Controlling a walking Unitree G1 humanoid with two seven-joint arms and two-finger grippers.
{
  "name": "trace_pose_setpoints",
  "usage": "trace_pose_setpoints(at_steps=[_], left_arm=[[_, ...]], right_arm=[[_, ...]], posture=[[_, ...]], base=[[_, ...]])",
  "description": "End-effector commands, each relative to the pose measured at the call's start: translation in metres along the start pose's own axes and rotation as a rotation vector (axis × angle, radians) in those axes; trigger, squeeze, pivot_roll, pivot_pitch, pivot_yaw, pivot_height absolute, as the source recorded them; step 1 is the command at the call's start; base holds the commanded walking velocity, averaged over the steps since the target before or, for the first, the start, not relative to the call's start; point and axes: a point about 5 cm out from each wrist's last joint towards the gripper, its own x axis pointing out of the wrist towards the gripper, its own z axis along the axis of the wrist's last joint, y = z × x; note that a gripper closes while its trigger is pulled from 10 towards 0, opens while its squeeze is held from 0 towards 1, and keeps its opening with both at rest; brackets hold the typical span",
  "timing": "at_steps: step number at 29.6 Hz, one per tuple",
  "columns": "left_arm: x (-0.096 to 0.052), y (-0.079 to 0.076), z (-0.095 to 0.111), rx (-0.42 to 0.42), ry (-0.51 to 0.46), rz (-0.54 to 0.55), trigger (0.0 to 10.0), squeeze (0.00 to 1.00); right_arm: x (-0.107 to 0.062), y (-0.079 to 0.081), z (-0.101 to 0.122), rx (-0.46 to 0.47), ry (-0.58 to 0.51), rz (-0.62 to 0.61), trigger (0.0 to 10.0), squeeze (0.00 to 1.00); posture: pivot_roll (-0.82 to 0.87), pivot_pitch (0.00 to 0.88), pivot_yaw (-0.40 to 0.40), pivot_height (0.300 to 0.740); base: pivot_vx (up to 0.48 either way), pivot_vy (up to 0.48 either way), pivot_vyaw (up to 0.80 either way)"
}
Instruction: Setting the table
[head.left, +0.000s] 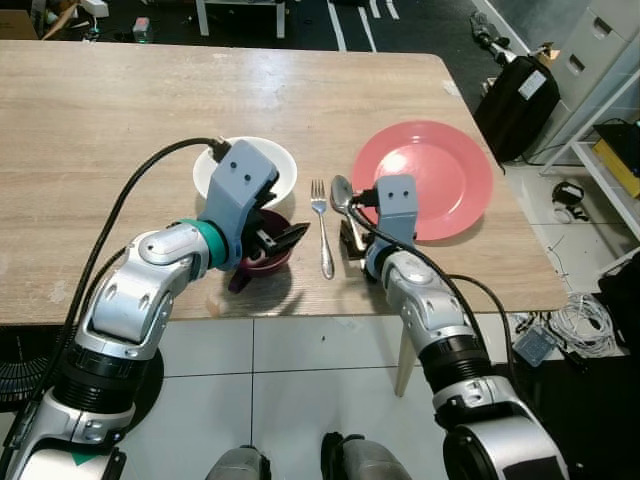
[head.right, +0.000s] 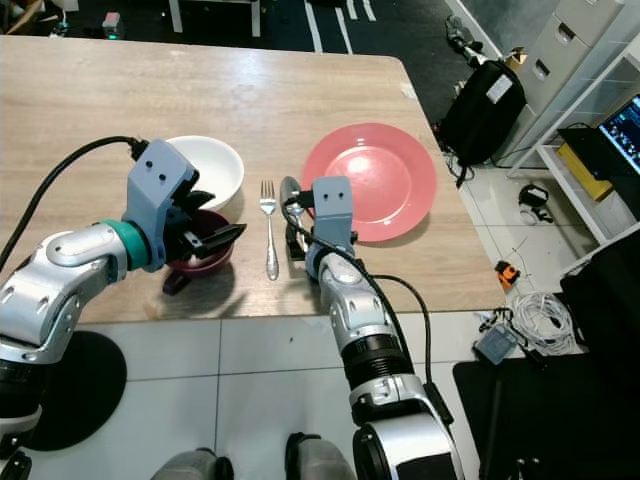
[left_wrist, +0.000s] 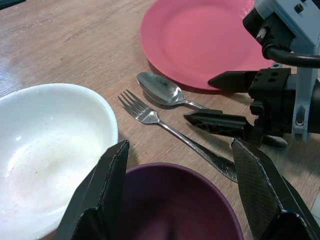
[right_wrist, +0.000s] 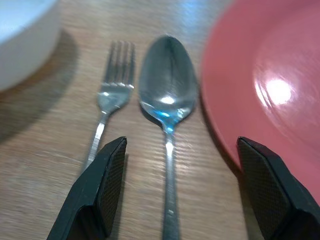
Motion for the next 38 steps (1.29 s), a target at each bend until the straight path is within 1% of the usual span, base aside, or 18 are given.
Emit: trace_pose_setpoints(at_steps=[1, 8, 9, 11, 15, 16, 20, 22, 23, 26, 28, 29, 32, 34, 35, 36, 38], left_arm=[[0.0, -0.001, -0.003, -0.018, 0.008, -0.005, 10.0, 0.0], [0.0, -0.002, -0.003, -0.019, 0.007, -0.007, 10.0, 0.0], [0.0, -0.002, -0.003, -0.019, 0.007, -0.007, 10.0, 0.0], [0.0, -0.003, -0.003, -0.02, 0.007, -0.008, 10.0, 0.0], [0.001, -0.003, -0.003, -0.021, 0.007, -0.009, 10.0, 0.0], [0.001, -0.003, -0.003, -0.021, 0.006, -0.009, 10.0, 0.0], [0.001, -0.004, -0.003, -0.023, 0.006, -0.009, 10.0, 0.0], [0.001, -0.004, -0.003, -0.024, 0.007, -0.008, 10.0, 0.0], [0.001, -0.004, -0.003, -0.025, 0.007, -0.007, 10.0, 0.0], [0.001, -0.004, -0.003, -0.026, 0.007, -0.006, 10.0, 0.0], [0.001, -0.004, -0.003, -0.028, 0.007, -0.006, 10.0, 0.0], [0.001, -0.004, -0.003, -0.028, 0.007, -0.006, 10.0, 0.0], [0.001, -0.004, -0.003, -0.03, 0.006, -0.007, 10.0, 0.0], [0.001, -0.004, -0.003, -0.03, 0.006, -0.007, 10.0, 0.0], [0.001, -0.004, -0.003, -0.03, 0.006, -0.006, 10.0, 0.0], [0.001, -0.004, -0.003, -0.03, 0.006, -0.006, 10.0, 0.0], [0.001, -0.004, -0.003, -0.031, 0.005, -0.006, 10.0, 0.0]], right_arm=[[-0.002, 0.0, -0.005, 0.007, 0.004, 0.004, 10.0, 0.0], [-0.002, 0.0, -0.001, -0.001, -0.016, 0.009, 10.0, 0.0], [-0.004, 0.001, 0.005, -0.005, -0.061, 0.019, 10.0, 0.0], [-0.005, 0.002, 0.008, -0.015, -0.081, 0.031, 10.0, 0.0], [-0.005, 0.004, 0.003, -0.037, -0.062, 0.058, 10.0, 0.0], [-0.005, 0.005, -0.003, -0.04, -0.031, 0.069, 10.0, 0.0], [-0.005, 0.007, -0.009, -0.036, -0.006, 0.085, 10.0, 0.0], [-0.004, 0.007, -0.014, -0.05, 0.016, 0.093, 10.0, 0.0], [-0.004, 0.006, -0.017, -0.057, 0.034, 0.082, 10.0, 0.0], [-0.004, 0.005, -0.018, -0.055, 0.041, 0.071, 10.0, 0.0], [-0.002, -0.001, -0.018, -0.043, 0.056, 0.023, 10.0, 0.0], [-0.002, -0.001, -0.018, -0.043, 0.056, 0.023, 10.0, 0.0], [-0.001, -0.007, -0.018, -0.021, 0.073, -0.019, 9.9, 0.0], [-0.001, -0.007, -0.018, -0.021, 0.073, -0.019, 9.9, 0.0], [-0.001, -0.009, -0.019, 0.001, 0.081, -0.021, 7.0, 0.0], [-0.001, -0.01, -0.02, 0.013, 0.088, -0.023, 4.9, 0.0], [-0.001, -0.011, -0.02, 0.021, 0.093, -0.023, 4.9, 0.0]], posture=[[0.09, 0.037, -0.017, 0.74], [0.09, 0.038, -0.018, 0.74], [0.09, 0.04, -0.016, 0.74], [0.09, 0.04, -0.015, 0.74], [0.09, 0.041, -0.014, 0.74], [0.09, 0.042, -0.015, 0.74], [0.09, 0.045, -0.017, 0.74], [0.1, 0.047, -0.017, 0.74], [0.09, 0.046, -0.017, 0.74], [0.09, 0.046, -0.018, 0.74], [0.09, 0.045, -0.017, 0.74], [0.09, 0.045, -0.017, 0.74], [0.09, 0.045, -0.017, 0.74], [0.09, 0.045, -0.017, 0.74], [0.09, 0.044, -0.017, 0.74], [0.09, 0.044, -0.018, 0.74], [0.09, 0.044, -0.018, 0.74]], base=[[0.0, 0.0, 0.0], [0.0, 0.0, 0.0], [0.0, 0.0, 0.0], [0.0, 0.0, 0.0], [0.0, 0.0, 0.0], [0.0, 0.0, 0.0], [0.0, 0.0, 0.0], [0.0, 0.0, 0.0], [0.0, 0.0, 0.0], [0.0, 0.0, 0.0], [0.0, 0.0, 0.0], [0.0, 0.0, 0.0], [0.0, 0.0, 0.0], [0.0, 0.0, 0.0], [0.0, 0.0, 0.0], [0.0, 0.0, 0.0], [0.0, 0.0, 0.0]])
